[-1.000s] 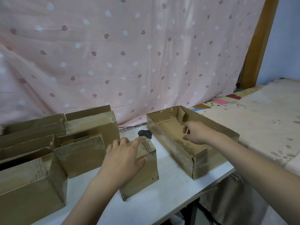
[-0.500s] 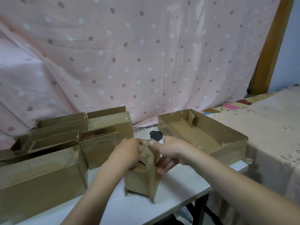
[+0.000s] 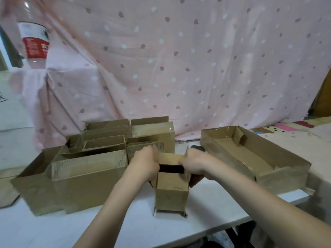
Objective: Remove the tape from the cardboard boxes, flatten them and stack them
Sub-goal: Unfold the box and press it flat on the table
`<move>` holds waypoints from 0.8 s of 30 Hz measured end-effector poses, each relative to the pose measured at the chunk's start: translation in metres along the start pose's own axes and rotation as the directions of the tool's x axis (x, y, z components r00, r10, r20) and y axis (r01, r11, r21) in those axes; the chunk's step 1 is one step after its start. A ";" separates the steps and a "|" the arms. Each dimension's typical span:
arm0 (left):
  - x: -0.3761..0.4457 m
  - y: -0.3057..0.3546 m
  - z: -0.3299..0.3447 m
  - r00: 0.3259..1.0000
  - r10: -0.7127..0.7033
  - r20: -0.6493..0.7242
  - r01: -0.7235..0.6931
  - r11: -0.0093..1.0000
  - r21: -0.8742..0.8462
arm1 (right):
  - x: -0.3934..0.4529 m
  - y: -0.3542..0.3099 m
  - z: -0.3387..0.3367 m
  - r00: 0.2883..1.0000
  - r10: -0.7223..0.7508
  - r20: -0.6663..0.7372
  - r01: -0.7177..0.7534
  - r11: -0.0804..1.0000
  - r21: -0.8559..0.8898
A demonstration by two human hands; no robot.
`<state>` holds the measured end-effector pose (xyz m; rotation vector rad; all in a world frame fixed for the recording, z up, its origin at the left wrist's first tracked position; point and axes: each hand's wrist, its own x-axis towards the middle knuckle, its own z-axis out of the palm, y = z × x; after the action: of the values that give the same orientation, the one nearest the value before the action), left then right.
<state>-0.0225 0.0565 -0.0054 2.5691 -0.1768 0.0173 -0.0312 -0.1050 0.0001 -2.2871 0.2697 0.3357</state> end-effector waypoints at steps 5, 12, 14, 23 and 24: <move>-0.005 -0.032 -0.003 1.000 -0.009 0.025 0.014 0.981 -0.195 | 0.002 0.001 0.000 0.999 -0.041 0.032 0.041 0.999 -0.003; -0.003 -0.039 0.002 1.000 -0.025 0.001 0.025 0.980 -0.198 | -0.018 -0.006 -0.016 0.977 -0.211 0.031 0.211 0.977 0.007; -0.002 -0.040 0.004 0.999 -0.034 0.015 0.036 0.989 -0.141 | -0.021 -0.006 -0.023 0.968 -0.247 -0.036 0.247 0.969 0.020; -0.016 -0.016 0.035 0.996 -0.088 -0.016 0.088 0.996 0.010 | -0.016 0.008 0.012 0.835 -0.458 -0.306 0.406 0.887 -0.221; -0.017 -0.016 0.039 0.995 -0.097 -0.026 0.097 0.995 0.004 | -0.015 0.013 0.018 0.810 -0.462 -0.361 0.435 0.886 -0.157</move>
<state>-0.0378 0.0515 -0.0476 2.5786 -0.0418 0.0139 -0.0519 -0.0992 -0.0154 -2.3825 -0.0971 -0.3688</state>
